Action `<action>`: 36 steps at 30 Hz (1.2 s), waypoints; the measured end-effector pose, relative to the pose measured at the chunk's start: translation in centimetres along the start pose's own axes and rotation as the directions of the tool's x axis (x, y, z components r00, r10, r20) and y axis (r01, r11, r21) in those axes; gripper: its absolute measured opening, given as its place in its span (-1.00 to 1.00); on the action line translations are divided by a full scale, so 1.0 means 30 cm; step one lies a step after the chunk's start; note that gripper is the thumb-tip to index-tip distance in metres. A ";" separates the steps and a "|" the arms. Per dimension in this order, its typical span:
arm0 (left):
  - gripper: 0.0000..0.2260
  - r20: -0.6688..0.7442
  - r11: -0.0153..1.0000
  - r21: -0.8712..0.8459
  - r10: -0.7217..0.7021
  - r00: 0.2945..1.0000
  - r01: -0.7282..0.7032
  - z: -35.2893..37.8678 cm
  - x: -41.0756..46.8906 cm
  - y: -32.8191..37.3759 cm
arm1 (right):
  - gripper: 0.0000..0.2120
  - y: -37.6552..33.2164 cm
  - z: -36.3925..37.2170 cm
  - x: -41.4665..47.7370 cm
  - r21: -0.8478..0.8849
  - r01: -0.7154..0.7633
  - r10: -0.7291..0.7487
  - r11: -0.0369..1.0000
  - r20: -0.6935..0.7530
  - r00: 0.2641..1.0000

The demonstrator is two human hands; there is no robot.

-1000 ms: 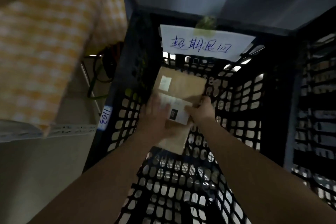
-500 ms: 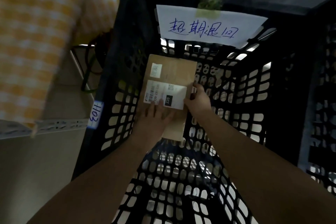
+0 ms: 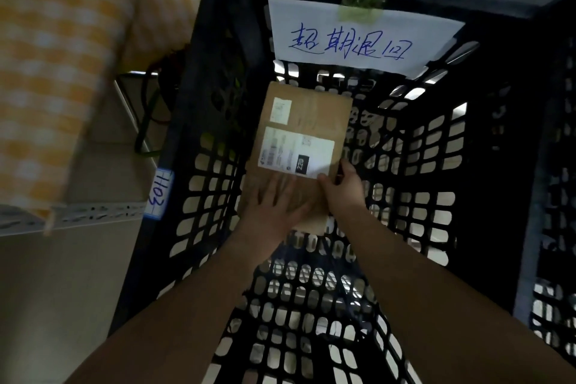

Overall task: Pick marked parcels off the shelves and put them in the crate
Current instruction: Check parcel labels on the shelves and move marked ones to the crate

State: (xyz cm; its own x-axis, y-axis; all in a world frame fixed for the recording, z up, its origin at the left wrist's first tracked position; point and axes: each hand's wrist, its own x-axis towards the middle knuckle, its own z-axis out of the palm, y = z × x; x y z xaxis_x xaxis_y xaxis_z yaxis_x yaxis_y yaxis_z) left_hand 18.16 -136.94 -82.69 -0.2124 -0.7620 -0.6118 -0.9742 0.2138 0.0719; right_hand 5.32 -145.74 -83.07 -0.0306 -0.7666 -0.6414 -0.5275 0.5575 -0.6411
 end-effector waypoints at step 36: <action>-0.58 -0.555 0.931 -0.099 -0.346 0.756 0.353 -0.941 -1.198 0.182 | -0.62 -0.704 -0.639 -1.200 -0.774 0.630 -0.721 -0.059 0.470 0.509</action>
State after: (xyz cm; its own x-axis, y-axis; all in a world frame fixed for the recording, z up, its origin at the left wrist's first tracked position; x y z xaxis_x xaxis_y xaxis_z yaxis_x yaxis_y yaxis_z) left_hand 18.31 -125.64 -38.08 0.1340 -0.9897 -0.0500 -0.9890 -0.1303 -0.0707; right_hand 1.27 -136.03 -38.36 0.7637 -0.6425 -0.0629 -0.6452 -0.7630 -0.0402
